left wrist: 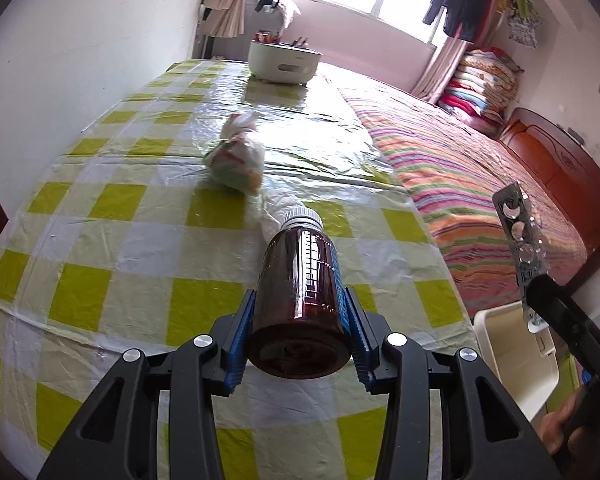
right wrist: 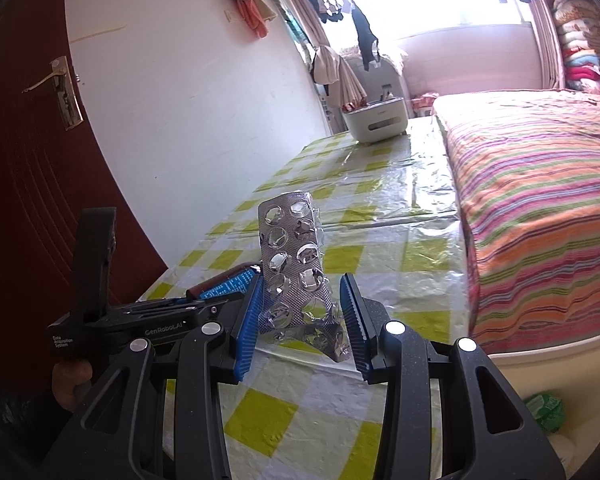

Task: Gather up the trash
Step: 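Carry the blister pack and brown bottle with both tools over the cream bin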

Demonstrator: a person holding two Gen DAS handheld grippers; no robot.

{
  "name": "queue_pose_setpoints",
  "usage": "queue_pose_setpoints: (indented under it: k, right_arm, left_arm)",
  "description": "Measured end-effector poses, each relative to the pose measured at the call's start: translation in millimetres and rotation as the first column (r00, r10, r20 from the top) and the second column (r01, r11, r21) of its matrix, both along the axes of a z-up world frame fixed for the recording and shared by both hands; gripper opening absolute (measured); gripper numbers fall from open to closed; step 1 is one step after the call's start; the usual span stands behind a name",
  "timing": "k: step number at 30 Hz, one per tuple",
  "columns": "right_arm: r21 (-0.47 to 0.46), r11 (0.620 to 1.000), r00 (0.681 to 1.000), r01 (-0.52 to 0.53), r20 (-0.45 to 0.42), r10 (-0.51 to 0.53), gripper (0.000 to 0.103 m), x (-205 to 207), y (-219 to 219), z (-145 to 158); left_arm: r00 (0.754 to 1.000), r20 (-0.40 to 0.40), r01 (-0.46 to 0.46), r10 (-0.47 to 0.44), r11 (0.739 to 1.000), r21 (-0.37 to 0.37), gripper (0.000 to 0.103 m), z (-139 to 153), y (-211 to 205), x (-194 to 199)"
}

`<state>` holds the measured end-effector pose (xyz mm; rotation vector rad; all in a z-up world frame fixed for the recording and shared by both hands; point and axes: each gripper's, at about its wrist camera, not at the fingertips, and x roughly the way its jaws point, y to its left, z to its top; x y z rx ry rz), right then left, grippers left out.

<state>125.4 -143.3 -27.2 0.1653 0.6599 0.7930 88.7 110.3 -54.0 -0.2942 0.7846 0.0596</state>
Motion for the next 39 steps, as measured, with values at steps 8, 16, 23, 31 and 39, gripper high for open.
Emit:
queue_pose_setpoints:
  k: [8,16,23,31,39]
  right_arm:
    - [0.003,0.999,0.999,0.042,0.005,-0.042,0.038,-3.7,-17.0,1.7]
    - [0.028,0.996,0.996,0.084,0.013,-0.085,0.038,-14.2,-34.3,6.2]
    - [0.042,0.991,0.991,0.131,0.017,-0.132,0.038,-22.8,-56.2,5.0]
    - [0.059,0.973,0.974,0.225,0.000,-0.225,0.038,-25.1,-94.0,-1.7]
    - [0.062,0.936,0.938,0.346,-0.017,-0.345,0.039,-27.0,-134.0,-7.5]
  left_arm:
    - [0.999,0.004,0.041,-0.041,0.999,0.003,0.041,2.1,-18.3,-1.1]
    - [0.996,0.017,0.082,-0.083,0.996,0.018,0.041,7.1,-35.3,-7.1]
    - [0.991,0.020,0.128,-0.129,0.991,0.022,0.041,8.8,-55.2,-7.8]
    - [0.979,0.019,0.204,-0.204,0.979,0.009,0.041,10.6,-85.9,-7.4]
    - [0.965,0.020,0.262,-0.262,0.965,0.014,0.041,11.3,-108.0,-10.9]
